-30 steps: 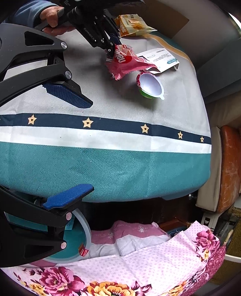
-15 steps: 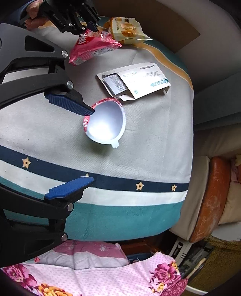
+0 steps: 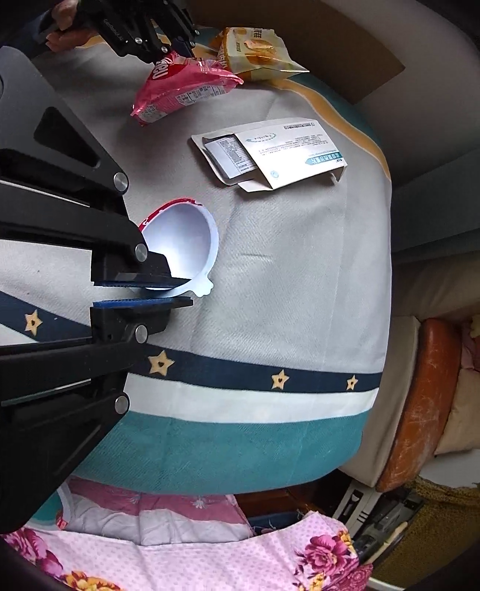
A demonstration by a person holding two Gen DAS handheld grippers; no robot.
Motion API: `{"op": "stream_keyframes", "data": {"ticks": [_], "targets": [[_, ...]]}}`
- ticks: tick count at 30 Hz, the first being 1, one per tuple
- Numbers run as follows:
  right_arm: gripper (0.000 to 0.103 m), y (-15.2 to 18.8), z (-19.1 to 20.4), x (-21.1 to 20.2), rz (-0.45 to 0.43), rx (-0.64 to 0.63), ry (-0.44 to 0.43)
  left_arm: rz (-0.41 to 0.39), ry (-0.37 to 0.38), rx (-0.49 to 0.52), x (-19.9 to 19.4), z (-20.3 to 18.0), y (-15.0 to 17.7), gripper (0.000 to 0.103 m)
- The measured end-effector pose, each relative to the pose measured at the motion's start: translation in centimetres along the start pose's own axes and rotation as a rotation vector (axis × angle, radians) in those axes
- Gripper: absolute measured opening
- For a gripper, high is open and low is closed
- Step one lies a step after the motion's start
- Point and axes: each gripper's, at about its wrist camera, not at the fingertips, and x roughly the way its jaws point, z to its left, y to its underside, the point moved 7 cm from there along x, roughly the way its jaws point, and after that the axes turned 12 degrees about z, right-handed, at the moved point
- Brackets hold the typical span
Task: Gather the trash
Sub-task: 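Grasp the pink wafer wrapper with the left tool while the right grasps the white cup rim, then carry the wafer wrapper and white cup over the teal bin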
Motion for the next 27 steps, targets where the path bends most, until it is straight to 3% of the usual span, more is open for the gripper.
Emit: {"op": "stream_keyframes", "data": {"ticks": [10,27], "targets": [[0.005,6.9,-4.5,-5.6,-0.061,0.102,0.014,-0.01,0.008,0.095,-1.6,-5.7,1.0,0.025],[0.005,20.4,-13.2,-13.4,-0.186,0.296,0.029,0.005,0.03,0.325,-3.4,-20.3,5.2,0.025]]}}
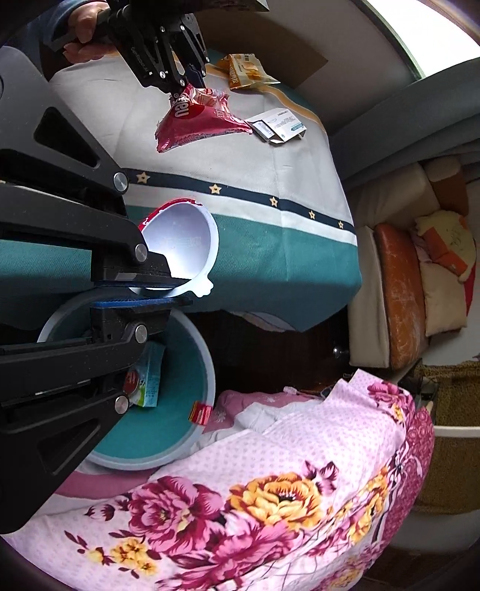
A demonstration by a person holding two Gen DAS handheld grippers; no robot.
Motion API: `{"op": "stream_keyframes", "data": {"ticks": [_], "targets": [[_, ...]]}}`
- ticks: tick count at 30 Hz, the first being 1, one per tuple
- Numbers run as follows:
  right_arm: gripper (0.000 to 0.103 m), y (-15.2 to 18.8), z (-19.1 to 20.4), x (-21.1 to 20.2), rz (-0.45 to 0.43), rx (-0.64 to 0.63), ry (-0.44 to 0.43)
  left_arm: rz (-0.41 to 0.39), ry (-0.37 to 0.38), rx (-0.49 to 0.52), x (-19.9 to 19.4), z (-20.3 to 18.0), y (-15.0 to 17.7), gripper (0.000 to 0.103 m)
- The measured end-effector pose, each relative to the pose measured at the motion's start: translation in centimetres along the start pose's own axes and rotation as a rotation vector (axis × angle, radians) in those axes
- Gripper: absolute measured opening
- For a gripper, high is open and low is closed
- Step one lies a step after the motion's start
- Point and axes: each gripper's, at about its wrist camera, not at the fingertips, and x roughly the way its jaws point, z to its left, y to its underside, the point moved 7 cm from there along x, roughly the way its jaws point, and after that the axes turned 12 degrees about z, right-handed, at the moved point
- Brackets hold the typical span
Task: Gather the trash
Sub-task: 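Carry the wafer wrapper and white cup over the teal bin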
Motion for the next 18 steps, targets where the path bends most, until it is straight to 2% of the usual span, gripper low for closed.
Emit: {"op": "stream_keyframes", "data": {"ticks": [10,18], "targets": [[0.005,3.9,-8.2,-3.4,-0.058,0.127,0.017,0.057,0.044,0.132,1.5,-9.5,-0.5,0.025],[0.005,5.5,-12.1,-4.0,-0.072,0.188,0.016,0.103,0.051,0.202,3.7,-14.7,-1.2,0.025]]}}
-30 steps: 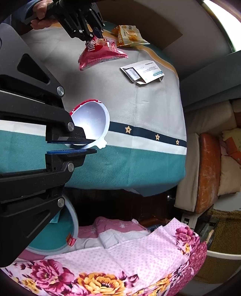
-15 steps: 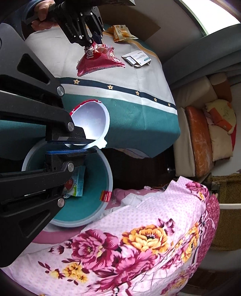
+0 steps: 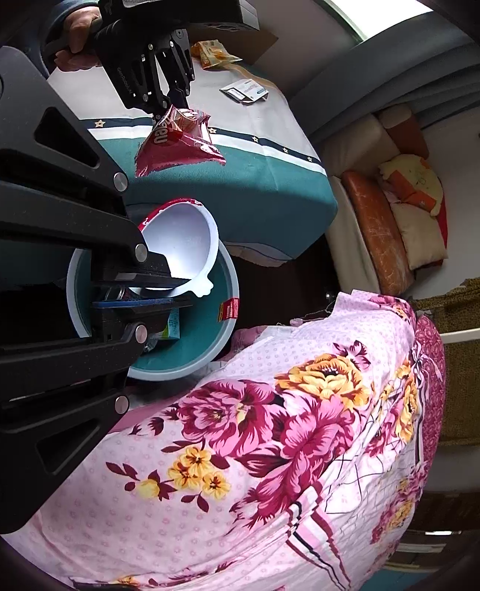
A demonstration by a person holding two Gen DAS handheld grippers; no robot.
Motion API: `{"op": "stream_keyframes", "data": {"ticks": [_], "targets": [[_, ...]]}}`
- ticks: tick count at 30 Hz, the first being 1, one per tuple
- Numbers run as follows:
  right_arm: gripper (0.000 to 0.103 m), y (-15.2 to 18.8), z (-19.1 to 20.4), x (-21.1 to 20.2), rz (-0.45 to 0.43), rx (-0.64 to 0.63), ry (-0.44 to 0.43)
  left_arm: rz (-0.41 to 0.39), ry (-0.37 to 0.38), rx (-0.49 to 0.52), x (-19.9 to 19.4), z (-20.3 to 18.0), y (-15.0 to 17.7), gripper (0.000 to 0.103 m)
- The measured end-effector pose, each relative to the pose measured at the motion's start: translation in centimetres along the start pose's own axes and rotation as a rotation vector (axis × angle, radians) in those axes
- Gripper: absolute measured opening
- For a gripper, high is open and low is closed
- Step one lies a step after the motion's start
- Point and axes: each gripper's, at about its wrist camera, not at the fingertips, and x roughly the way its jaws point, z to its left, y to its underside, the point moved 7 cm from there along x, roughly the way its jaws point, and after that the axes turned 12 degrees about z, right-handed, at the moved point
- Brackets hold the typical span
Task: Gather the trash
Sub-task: 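Carry the wafer wrapper and white cup over the teal bin, then open the left tool to drop the wrapper while the right opens to drop the cup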
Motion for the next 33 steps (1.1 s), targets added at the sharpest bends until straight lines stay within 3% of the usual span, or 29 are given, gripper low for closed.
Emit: {"op": "stream_keyframes", "data": {"ticks": [14,19,21,24,28,33], "targets": [[0.005,0.1,-3.0,1.4,0.015,0.048,-0.014,0.077,0.013,0.031,3.4,-2.1,-1.4,0.029],[0.005,0.0,-3.5,1.8,0.025,0.054,-0.009,0.078,0.007,0.028,4.0,-2.5,-2.1,0.051],[0.005,-0.1,-3.6,1.9,0.027,0.056,-0.008,0.072,0.0,0.027,4.1,-2.6,-2.3,0.067],[0.005,-0.3,-3.8,2.2,0.032,0.059,-0.004,0.061,0.001,0.026,4.1,-2.6,-2.5,0.077],[0.005,-0.5,-3.9,2.5,0.038,0.063,-0.001,0.065,0.051,0.043,4.2,-3.2,-2.2,0.077],[0.005,-0.6,-3.6,3.0,0.051,0.061,0.002,0.069,0.049,0.045,4.5,-3.0,-1.8,0.077]]}}
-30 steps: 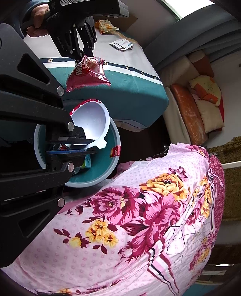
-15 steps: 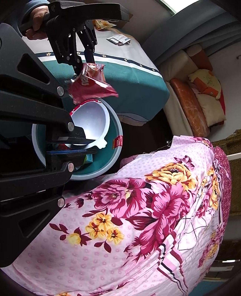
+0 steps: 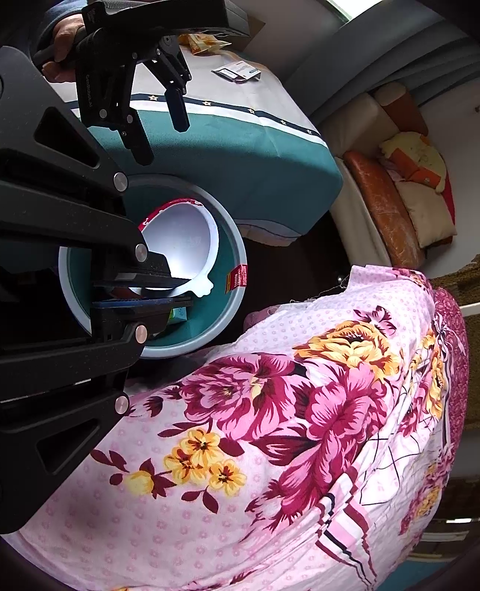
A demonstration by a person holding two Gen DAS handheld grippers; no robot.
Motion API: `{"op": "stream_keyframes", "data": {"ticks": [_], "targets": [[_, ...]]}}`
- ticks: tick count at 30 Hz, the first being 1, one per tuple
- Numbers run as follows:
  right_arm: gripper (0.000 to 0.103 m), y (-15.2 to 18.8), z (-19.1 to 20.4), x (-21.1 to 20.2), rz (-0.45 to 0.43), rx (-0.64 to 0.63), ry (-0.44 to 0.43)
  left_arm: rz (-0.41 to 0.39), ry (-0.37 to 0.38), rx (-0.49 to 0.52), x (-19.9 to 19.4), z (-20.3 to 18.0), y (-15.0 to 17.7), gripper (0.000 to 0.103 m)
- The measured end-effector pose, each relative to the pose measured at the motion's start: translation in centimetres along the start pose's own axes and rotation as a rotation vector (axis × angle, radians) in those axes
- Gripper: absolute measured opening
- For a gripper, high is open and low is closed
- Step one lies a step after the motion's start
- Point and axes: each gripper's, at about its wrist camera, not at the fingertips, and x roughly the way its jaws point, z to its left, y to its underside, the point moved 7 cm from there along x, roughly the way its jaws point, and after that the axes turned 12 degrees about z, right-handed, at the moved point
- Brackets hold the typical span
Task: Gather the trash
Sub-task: 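Open the left tool to drop the wrapper while the right opens to drop the cup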
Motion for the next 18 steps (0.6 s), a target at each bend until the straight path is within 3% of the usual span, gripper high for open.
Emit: {"op": "stream_keyframes", "data": {"ticks": [4,6,7,10,12,18], "targets": [[0.005,-0.2,0.3,0.6,0.016,-0.003,0.003,-0.004,-0.001,-0.014,-0.2,0.6,0.1,0.078],[0.009,-0.2,0.6,1.0,0.028,-0.008,0.004,-0.012,-0.007,-0.021,-0.4,1.0,0.2,0.085],[0.013,-0.2,0.8,1.2,0.037,-0.007,0.005,-0.016,-0.011,-0.026,-0.6,1.2,0.3,0.087],[0.047,-0.1,1.1,1.5,0.044,-0.003,0.006,-0.022,-0.005,-0.044,-0.9,2.0,0.5,0.091],[0.048,-0.2,1.3,1.5,0.043,-0.007,0.01,-0.02,-0.002,-0.057,-0.9,2.4,0.7,0.092],[0.068,-0.3,2.2,1.5,0.053,-0.014,0.027,-0.02,0.004,-0.085,-0.9,3.9,1.5,0.092]]}}
